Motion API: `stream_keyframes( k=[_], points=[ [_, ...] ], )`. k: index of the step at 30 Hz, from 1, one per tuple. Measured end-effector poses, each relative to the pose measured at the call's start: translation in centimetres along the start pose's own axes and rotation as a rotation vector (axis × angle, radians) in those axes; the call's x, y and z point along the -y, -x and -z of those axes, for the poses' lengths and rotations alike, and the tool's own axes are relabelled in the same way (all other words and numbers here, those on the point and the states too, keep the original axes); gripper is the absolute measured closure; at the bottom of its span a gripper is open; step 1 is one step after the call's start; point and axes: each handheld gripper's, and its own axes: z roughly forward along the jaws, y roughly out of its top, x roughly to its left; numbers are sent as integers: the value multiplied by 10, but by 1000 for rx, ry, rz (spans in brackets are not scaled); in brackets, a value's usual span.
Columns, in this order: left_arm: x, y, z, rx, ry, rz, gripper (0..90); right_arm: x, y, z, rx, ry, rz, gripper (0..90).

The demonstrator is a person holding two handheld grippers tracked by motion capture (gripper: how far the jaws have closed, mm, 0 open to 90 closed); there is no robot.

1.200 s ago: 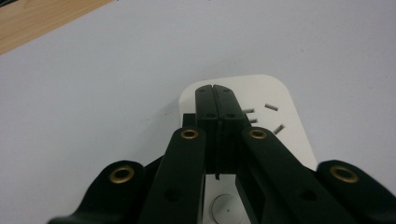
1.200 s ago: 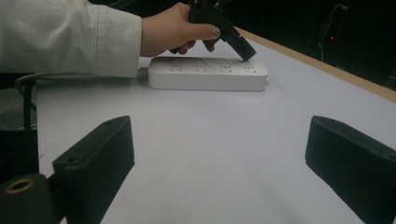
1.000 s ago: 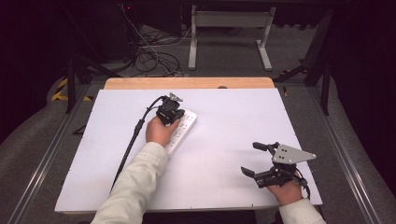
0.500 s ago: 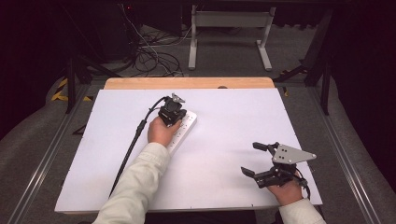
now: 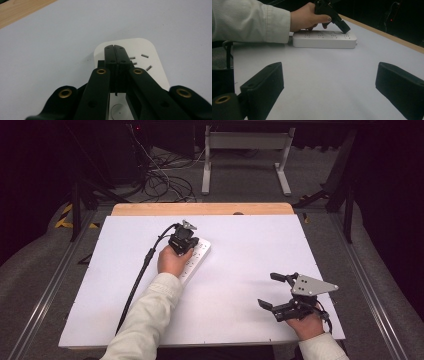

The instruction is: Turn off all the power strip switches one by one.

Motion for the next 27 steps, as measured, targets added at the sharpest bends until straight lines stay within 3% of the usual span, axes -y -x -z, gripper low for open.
stream_keyframes(
  k=[6, 11, 14, 19, 23, 27],
  points=[
    [0, 4, 0, -27, -2, -21, 900, 0, 0, 0, -1, 0, 1, 85],
    [0, 3, 0, -19, -2, -11, 900, 0, -1, 0, 0, 0, 2, 85],
    [-1, 5, 0, -43, -7, -28, 900, 0, 0, 0, 0, -2, 3, 85],
    [-1, 5, -1, -26, -9, -8, 900, 0, -1, -1, 0, -6, 4, 85],
    [-3, 9, -1, -56, -28, -25, 900, 0, -1, -1, 0, -5, 4, 85],
    [-2, 6, 0, -33, -29, -8, 900, 0, -1, -1, -2, -6, 5, 85]
  ],
)
